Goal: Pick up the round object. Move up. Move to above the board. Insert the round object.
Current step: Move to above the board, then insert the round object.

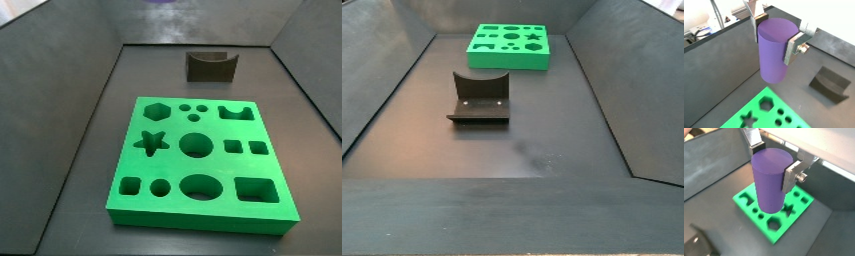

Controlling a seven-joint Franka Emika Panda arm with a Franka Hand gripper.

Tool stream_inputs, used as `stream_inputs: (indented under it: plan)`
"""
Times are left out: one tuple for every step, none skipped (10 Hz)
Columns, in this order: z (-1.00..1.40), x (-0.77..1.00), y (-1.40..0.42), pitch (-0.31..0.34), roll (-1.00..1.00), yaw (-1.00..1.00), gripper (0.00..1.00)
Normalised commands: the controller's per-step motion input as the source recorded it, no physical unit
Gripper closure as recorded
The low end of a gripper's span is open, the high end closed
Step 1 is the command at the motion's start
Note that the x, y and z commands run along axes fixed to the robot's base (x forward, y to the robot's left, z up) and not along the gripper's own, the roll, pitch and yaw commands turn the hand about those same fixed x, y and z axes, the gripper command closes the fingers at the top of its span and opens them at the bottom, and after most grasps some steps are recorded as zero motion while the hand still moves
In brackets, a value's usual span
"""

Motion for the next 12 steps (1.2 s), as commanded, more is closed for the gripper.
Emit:
stream_inputs:
  plan:
    - [0.16, 0.16, -0.36, 0.134, 0.04, 0.01, 1.00]
    - [0.09, 0.14, -0.22, 0.125, 0.05, 0.01, 1.00]
    - [-0.03, 0.00, 0.00, -0.004, 0.00, 0.00, 1.00]
    - [-0.21, 0.02, -0.16, -0.044, 0.00, 0.08, 1.00]
    - [-0.29, 0.09, -0.23, -0.040, 0.00, 0.14, 1.00]
    - [-0.34, 0.13, -0.31, -0.029, 0.09, 0.15, 1.00]
    - [-0.33, 0.21, -0.32, 0.000, 0.15, 0.11, 1.00]
    - [-0.23, 0.34, -0.49, 0.006, 0.27, 0.06, 1.00]
    - [-0.30, 0.39, -0.50, 0.010, 0.29, 0.07, 1.00]
    - [-0.32, 0.41, -0.52, 0.009, 0.32, 0.09, 1.00]
    - [-0.33, 0.47, -0.51, 0.030, 0.33, 0.10, 1.00]
    - [-0.37, 0.49, -0.42, 0.026, 0.28, 0.08, 1.00]
